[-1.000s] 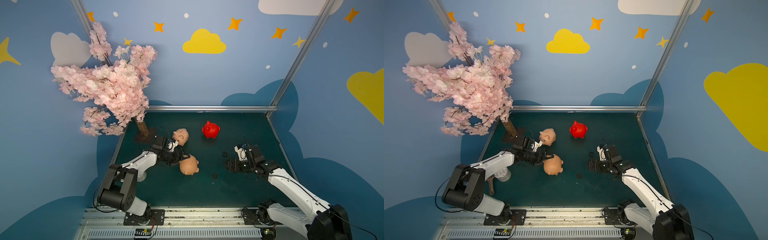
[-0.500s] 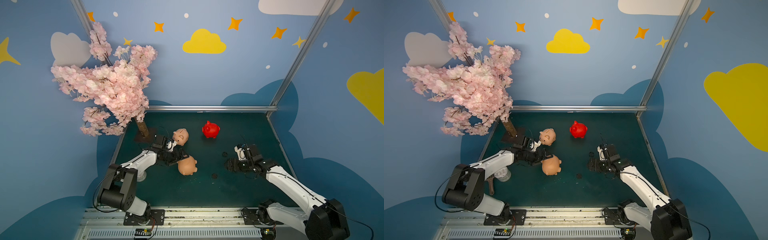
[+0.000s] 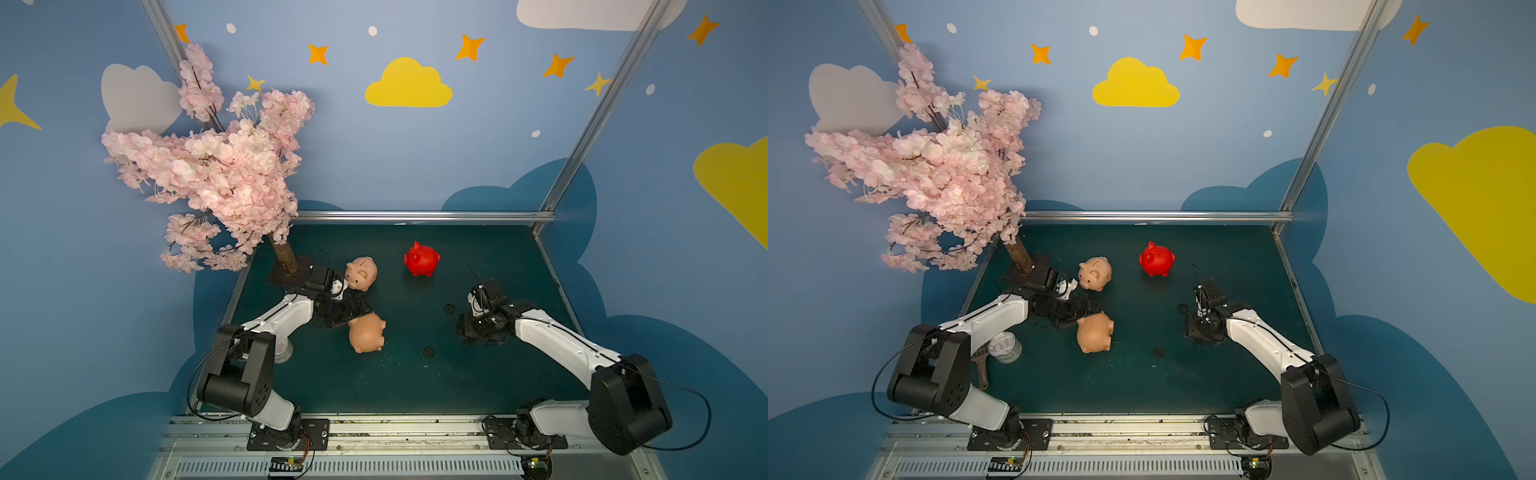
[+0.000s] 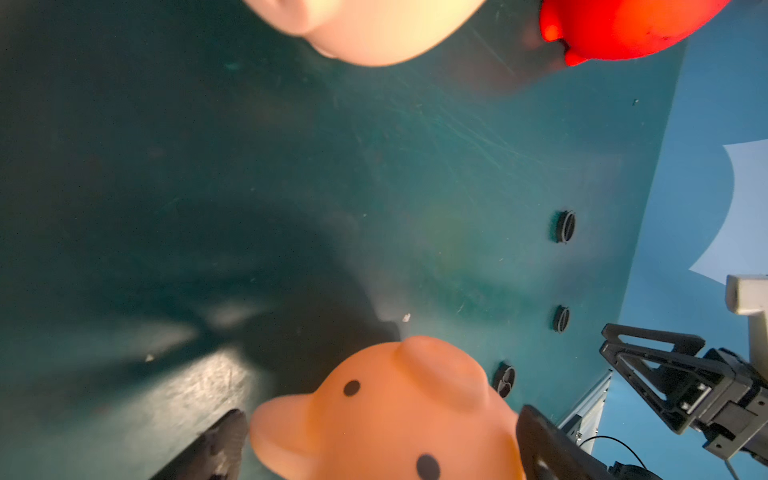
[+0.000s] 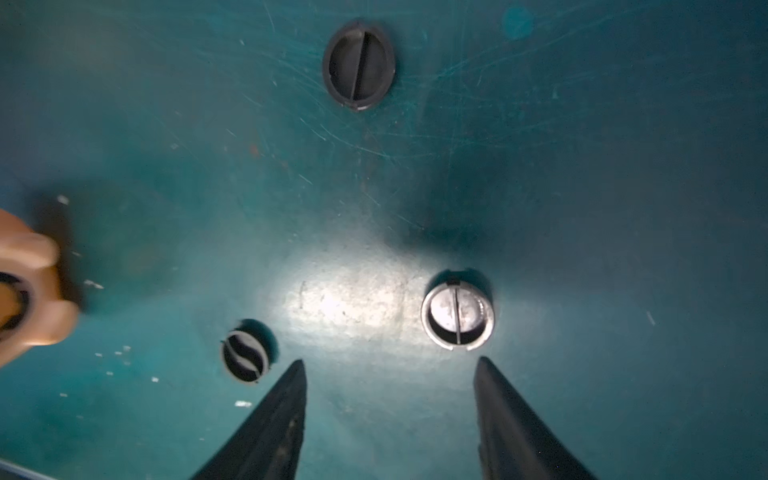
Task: Close piggy banks
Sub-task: Turn over the piggy bank at the center of the board, then pick up the knob at the center of the board.
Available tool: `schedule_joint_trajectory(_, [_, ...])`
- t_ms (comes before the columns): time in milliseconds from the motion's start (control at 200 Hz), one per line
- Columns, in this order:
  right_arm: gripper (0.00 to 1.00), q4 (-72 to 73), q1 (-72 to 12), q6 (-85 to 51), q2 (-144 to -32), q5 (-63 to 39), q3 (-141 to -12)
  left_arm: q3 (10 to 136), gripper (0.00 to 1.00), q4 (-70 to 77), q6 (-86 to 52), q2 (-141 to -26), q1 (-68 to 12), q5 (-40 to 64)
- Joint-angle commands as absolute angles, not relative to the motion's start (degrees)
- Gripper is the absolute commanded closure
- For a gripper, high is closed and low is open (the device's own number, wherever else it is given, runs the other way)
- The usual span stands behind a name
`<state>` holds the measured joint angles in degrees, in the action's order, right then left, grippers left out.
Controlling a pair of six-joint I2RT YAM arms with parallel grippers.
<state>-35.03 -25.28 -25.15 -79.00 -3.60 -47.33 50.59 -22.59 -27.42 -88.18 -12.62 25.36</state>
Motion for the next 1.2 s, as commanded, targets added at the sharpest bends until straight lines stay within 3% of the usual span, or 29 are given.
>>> schedule_joint_trajectory(0, [0.42, -39.3, -25.0, -23.3, -82.7, -2.8, -49.4, 51.9, 0.01, -25.8, -26.3, -88.3, -12.3, 23.6])
schedule_joint_trajectory(616, [0.63, -40.7, -25.0, -22.9, -88.4, 0.8, -51.6, 54.2, 0.01, -29.8, -24.8, -85.7, -12.3, 22.1])
schedule_joint_trajectory(1001, [0.83, -42.3, -24.1, -22.6, -90.2, 2.7, -52.6, 54.0, 0.01, -29.8, -24.6, -85.4, -12.4, 22.5])
schedule_joint_trajectory(1196, [0.85, -42.0, -23.7, -22.5, -90.1, 2.0, -52.3, 54.1, 0.01, -29.8, -24.6, -85.3, -12.4, 22.6])
